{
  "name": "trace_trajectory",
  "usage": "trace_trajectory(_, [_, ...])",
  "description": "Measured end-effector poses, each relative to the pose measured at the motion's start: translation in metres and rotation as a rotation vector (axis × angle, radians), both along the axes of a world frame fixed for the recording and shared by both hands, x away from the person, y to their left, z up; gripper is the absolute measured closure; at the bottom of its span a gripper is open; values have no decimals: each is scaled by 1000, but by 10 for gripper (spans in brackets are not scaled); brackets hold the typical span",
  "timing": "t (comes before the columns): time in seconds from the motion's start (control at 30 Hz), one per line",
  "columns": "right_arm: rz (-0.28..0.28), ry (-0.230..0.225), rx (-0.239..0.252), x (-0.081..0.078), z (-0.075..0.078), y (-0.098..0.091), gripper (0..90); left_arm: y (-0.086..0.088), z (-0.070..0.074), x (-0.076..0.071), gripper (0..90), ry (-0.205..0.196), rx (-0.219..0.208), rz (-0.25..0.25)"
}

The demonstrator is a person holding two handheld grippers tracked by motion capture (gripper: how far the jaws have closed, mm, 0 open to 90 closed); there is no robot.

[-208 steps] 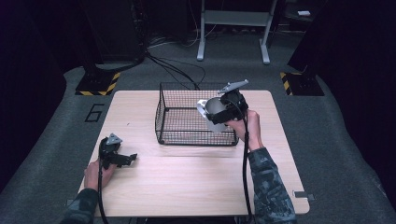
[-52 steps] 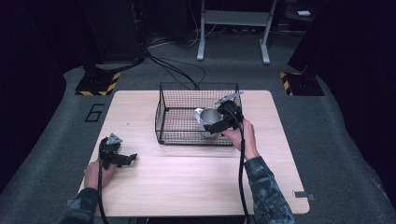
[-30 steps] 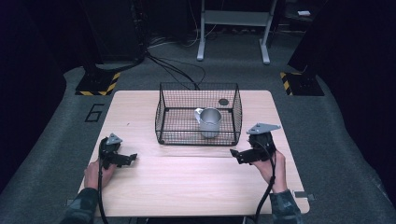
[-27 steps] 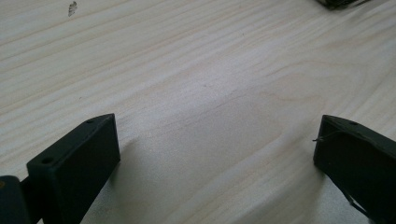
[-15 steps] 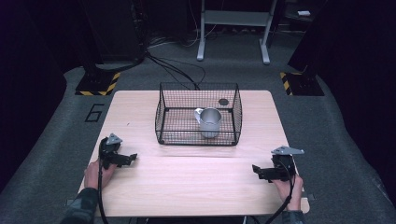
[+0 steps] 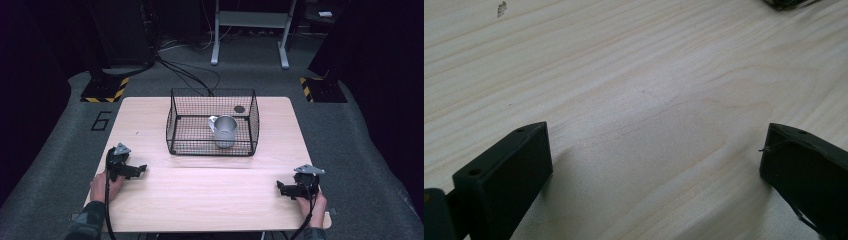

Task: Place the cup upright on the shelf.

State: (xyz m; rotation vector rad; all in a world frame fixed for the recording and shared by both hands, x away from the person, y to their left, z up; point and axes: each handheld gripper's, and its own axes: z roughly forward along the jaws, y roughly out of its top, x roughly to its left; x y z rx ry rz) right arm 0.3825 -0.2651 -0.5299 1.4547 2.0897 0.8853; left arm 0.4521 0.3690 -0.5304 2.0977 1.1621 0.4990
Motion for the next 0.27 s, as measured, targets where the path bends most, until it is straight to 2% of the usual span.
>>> trace_trajectory(0.17, [4,1,-1,0,0,-1,0,0,0,0,3,0,0,2])
trace_trajectory(0.27, [-14,-8,4,-2,0,0,0,0,0,0,3,1,1,4])
